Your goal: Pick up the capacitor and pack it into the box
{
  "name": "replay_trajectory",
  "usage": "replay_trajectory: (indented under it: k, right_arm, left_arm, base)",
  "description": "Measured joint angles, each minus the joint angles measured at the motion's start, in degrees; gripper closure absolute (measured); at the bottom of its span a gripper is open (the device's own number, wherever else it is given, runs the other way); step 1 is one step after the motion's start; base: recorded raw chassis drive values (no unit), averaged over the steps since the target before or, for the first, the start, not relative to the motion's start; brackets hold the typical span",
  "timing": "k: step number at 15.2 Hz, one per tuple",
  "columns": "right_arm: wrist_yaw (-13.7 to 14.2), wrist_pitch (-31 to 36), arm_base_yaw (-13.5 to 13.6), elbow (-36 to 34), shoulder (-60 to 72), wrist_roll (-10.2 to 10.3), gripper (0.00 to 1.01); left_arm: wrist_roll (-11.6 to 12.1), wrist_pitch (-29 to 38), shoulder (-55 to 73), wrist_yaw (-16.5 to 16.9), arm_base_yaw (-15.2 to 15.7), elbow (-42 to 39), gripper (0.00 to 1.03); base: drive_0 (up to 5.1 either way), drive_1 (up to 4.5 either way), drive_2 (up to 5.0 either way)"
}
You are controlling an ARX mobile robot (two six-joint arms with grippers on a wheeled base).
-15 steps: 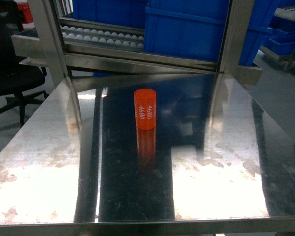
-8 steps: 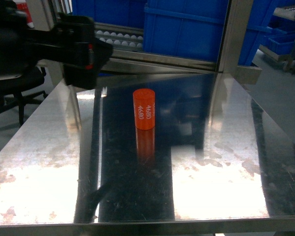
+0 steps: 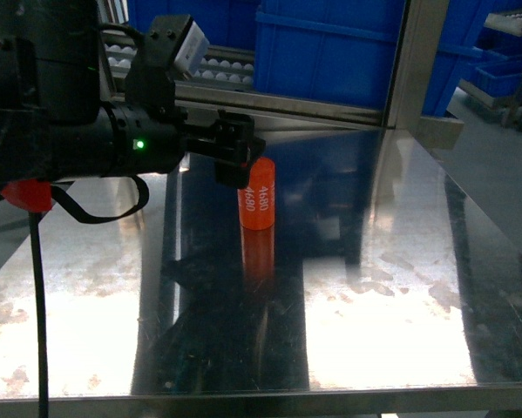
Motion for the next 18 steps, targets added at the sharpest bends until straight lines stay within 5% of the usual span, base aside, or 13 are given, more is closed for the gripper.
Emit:
replay_trajectory:
  k: [4,9,14,18]
  right_arm:
    - [0.0,0.02,0.0,0.0,0.0,-0.02,0.03]
    - [-0.02,0.02,0.0,0.0,0.0,-0.02,0.03]
    - [0.0,0.02,0.0,0.0,0.0,-0.02,0.03]
    - [0.0,0.02,0.0,0.0,0.0,-0.02,0.03]
  left_arm:
    - [0.0,-2.67,9.29,1.36,-1.14,7.26,0.05]
    - [-3.02,-8.13,19.23,-0.57,-1.44,18.21,0.06]
    - [-2.86,-10.19,19.65,-0.85,-1.44,18.95,0.56]
    - [-2.1,-3.41,11.45,-3.04,0.68,10.27,0.58]
  base:
    - [0.0,0.0,0.0]
    - [0.0,0.0,0.0]
    - [0.0,0.0,0.0]
    - [0.0,0.0,0.0]
